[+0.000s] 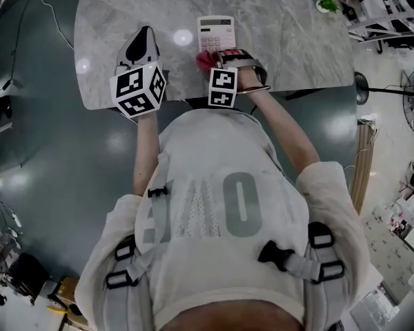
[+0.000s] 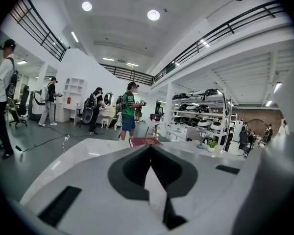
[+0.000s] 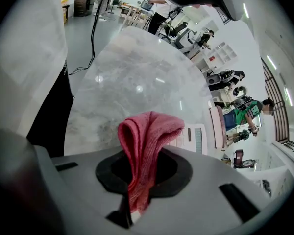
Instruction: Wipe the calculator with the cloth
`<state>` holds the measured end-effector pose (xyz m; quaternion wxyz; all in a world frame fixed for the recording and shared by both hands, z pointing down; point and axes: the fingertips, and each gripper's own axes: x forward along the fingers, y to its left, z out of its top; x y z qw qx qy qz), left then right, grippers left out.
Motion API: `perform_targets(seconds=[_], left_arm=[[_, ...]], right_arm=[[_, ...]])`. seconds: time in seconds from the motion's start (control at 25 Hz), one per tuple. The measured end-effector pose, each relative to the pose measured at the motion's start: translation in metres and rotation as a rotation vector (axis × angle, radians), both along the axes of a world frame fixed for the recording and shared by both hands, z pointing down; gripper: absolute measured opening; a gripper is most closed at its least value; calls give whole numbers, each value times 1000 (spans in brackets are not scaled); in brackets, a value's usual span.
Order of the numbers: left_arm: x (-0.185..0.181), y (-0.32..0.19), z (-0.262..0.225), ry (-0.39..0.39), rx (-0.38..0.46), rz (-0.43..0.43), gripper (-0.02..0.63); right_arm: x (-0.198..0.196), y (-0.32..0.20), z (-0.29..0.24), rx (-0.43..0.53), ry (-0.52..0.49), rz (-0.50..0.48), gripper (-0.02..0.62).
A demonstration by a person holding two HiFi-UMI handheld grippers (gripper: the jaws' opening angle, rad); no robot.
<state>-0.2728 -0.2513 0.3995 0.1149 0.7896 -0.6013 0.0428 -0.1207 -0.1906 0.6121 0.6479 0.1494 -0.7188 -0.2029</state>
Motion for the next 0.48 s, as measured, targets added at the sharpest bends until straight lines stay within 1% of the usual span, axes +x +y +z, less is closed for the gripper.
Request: perform_targets(seconds=[0.28,0.48], left_arm=[[-2,-6,-3,10,0,-7,20],[3,-11,-7,10,6,12,20]], right_arm=[[-2,3,1,-16,0,-17,57],[-4,-3,-6,-29,-19,-15,57]])
